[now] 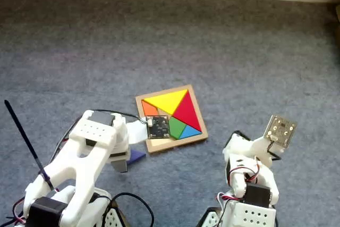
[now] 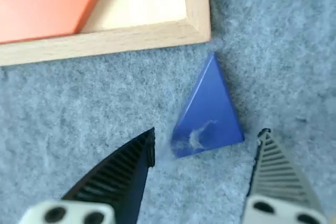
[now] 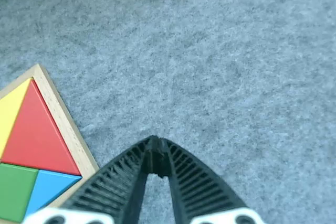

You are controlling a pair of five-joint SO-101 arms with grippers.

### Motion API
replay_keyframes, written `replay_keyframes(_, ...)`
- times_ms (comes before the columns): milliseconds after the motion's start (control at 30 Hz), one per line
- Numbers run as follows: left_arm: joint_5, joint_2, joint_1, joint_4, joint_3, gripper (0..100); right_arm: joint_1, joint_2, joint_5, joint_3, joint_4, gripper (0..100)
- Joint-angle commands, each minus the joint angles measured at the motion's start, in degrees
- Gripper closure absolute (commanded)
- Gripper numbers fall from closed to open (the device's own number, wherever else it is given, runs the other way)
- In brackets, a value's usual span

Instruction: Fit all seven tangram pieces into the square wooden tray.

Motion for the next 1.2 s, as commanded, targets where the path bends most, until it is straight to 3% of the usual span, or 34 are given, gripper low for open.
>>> replay_keyframes(0, -0.79, -0.48, 0.92, -0.88, -0.22, 70, 0.75, -0.66, 0.53, 5.67, -1.8, 99.4)
replay_keyframes(267, -0.7, 6.99, 2.42, -1.85, -4.97, 70, 0.75, -0.66, 0.53, 5.67, -1.8, 99.4)
replay_keyframes(433, -0.79, 12.97, 2.33, 2.99, -10.33, 70, 0.75, -0.66, 0.53, 5.67, -1.8, 99.4)
replay_keyframes(700, -0.79, 13.76, 2.42, 2.9, -10.77, 70, 0.75, -0.66, 0.53, 5.67, -1.8, 99.4)
replay_keyframes(867, -0.7, 13.76, 2.42, 3.08, -10.59, 77, 0.75, -0.66, 0.44, 5.67, -1.8, 99.4)
replay_keyframes(1167, -0.7, 13.76, 3.56, 2.9, -9.19, 79, 0.75, -0.66, 0.44, 5.67, -1.8, 99.4)
